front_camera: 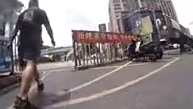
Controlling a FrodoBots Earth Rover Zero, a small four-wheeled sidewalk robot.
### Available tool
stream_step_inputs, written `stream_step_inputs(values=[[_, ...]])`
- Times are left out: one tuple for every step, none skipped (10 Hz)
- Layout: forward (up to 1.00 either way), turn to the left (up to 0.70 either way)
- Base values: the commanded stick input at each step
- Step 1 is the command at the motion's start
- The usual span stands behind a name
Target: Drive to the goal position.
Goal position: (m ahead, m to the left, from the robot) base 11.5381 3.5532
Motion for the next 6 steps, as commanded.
stream_step_inputs(values=[[0.45, 0.00], [0.45, 0.00], [0.45, 0.00], [0.45, 0.00], [0.45, 0.00], [0.45, 0.00]])
